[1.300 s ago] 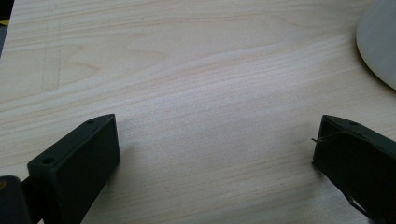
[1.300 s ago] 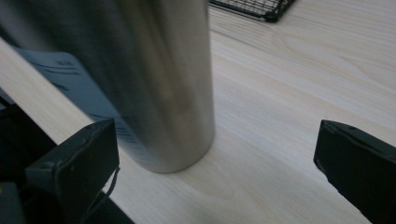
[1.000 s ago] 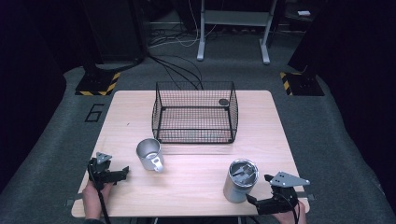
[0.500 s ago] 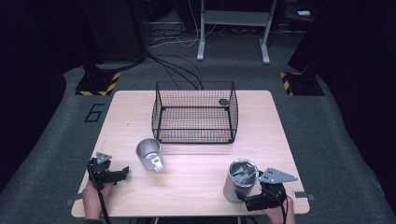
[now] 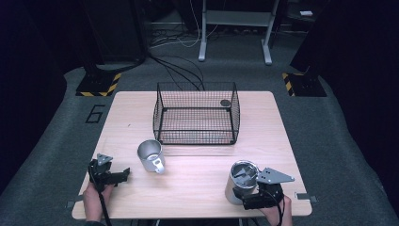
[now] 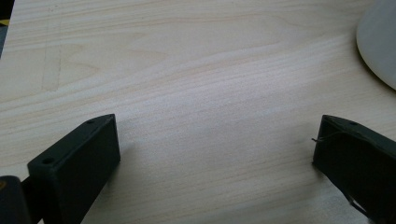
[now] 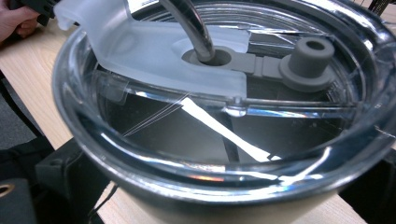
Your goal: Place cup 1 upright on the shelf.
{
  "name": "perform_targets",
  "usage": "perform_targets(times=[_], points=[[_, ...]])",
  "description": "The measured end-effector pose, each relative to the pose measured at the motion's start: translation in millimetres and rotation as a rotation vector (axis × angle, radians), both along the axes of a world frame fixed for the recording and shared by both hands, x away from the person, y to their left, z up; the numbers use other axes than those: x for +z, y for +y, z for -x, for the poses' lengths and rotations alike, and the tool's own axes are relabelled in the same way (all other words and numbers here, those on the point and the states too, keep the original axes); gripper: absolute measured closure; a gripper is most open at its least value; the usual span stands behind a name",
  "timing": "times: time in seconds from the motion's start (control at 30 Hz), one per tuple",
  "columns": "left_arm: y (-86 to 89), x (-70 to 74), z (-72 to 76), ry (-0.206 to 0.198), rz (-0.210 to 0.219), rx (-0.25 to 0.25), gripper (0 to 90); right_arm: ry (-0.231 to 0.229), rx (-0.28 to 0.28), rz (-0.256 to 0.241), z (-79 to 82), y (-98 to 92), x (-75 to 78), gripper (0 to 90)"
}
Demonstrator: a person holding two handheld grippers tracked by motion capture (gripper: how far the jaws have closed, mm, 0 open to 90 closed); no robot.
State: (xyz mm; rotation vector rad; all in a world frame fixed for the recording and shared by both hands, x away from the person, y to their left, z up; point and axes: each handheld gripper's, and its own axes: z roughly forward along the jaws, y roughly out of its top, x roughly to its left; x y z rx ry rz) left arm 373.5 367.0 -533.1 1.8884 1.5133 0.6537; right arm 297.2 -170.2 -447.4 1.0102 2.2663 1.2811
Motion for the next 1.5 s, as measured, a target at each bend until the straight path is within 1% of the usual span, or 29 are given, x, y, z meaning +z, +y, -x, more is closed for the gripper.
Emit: perform_targets(times=[0.1, 0.2, 0.27, 0.37, 0.43, 0.47, 0.53, 0.57, 0.6, 0.63, 0.67, 0.8, 0.83, 0.9, 0.93, 1.03, 1.1, 1.23, 1.3, 1.33, 1.4, 1.5], points=[[-0.1, 0.0, 0.1, 0.002, 0.002, 0.001, 0.4, -0.001, -0.005, 0.007, 1.2, 0.8, 0.3, 2.8], [-0.1, 0.0, 0.1, 0.001, 0.001, 0.001, 0.4, -0.012, 0.003, 0.011, 1.0, 1.5, 0.5, 3.0], [-0.1, 0.1, 0.1, 0.001, 0.0, 0.001, 0.4, -0.025, -0.009, 0.02, 2.2, 3.9, 1.1, 3.1], [-0.1, 0.0, 0.1, 0.001, 0.001, 0.001, 0.4, -0.03, -0.013, 0.027, 2.5, 5.0, 1.2, 3.1], [-0.1, 0.1, 0.1, 0.001, 0.0, 0.001, 0.4, -0.026, -0.03, 0.024, 1.9, 6.2, 1.9, 3.2], [-0.1, 0.1, 0.1, 0.001, 0.0, 0.001, 0.4, -0.032, -0.033, 0.026, 1.4, 6.0, 2.7, 3.2], [-0.1, 0.1, 0.1, 0.001, 0.0, 0.001, 0.4, -0.036, -0.029, 0.017, 0.8, 5.6, 4.6, 3.2], [-0.1, 0.1, 0.1, 0.001, 0.0, 0.0, 0.4, -0.031, -0.028, 0.008, 1.1, 5.9, 6.2, 3.2], [-0.1, 0.1, 0.1, 0.001, 0.0, 0.0, 0.4, -0.039, -0.025, 0.012, 0.5, 5.3, 7.7, 3.1], [-0.1, 0.0, 0.1, 0.001, 0.0, 0.001, 0.4, -0.038, -0.03, 0.003, 0.1, 6.1, 9.3, 3.2], [-0.1, 0.1, 0.1, 0.001, 0.0, 0.001, 0.4, -0.045, -0.032, 0.011, -0.9, 5.9, 10.9, 3.2], [-0.1, 0.0, 0.1, 0.0, 0.0, 0.0, 0.4, -0.047, -0.035, 0.003, -3.4, 7.4, 17.4, 3.1], [-0.1, 0.0, 0.1, 0.001, 0.001, 0.001, 0.4, -0.048, -0.029, 0.011, -4.0, 7.4, 19.2, 3.2], [-0.1, 0.0, 0.1, 0.001, 0.0, 0.001, 0.4, -0.057, -0.038, 0.007, -4.9, 8.7, 20.4, 3.2], [-0.1, 0.0, 0.1, 0.001, 0.0, 0.001, 0.4, -0.057, -0.032, 0.018, -6.4, 10.0, 23.8, 3.2], [-0.1, 0.0, 0.1, 0.001, 0.001, 0.001, 0.4, -0.058, -0.035, 0.019, -7.9, 11.8, 25.4, 3.2], [-0.1, 0.0, 0.1, 0.002, 0.001, 0.001, 0.4, -0.062, -0.025, 0.029, -11.1, 14.4, 28.2, 3.2], [0.0, 0.0, 0.0, 0.002, 0.003, 0.001, 0.4, -0.061, -0.028, 0.027, -13.7, 17.5, 30.4, 3.2], [-0.1, 0.0, 0.0, 0.003, 0.003, 0.001, 0.4, -0.068, -0.016, 0.03, -17.1, 19.3, 32.4, 3.2], [0.0, 0.0, 0.0, 0.002, 0.002, 0.0, 0.4, -0.06, -0.021, 0.029, -17.7, 20.3, 33.3, 3.2], [0.0, 0.0, 0.0, 0.003, 0.003, 0.001, 0.4, -0.058, -0.022, 0.03, -19.9, 21.1, 35.0, 3.2], [0.0, 0.0, 0.0, 0.002, 0.003, 0.001, 0.4, -0.065, -0.013, 0.034, -23.2, 22.5, 38.0, 3.2]])
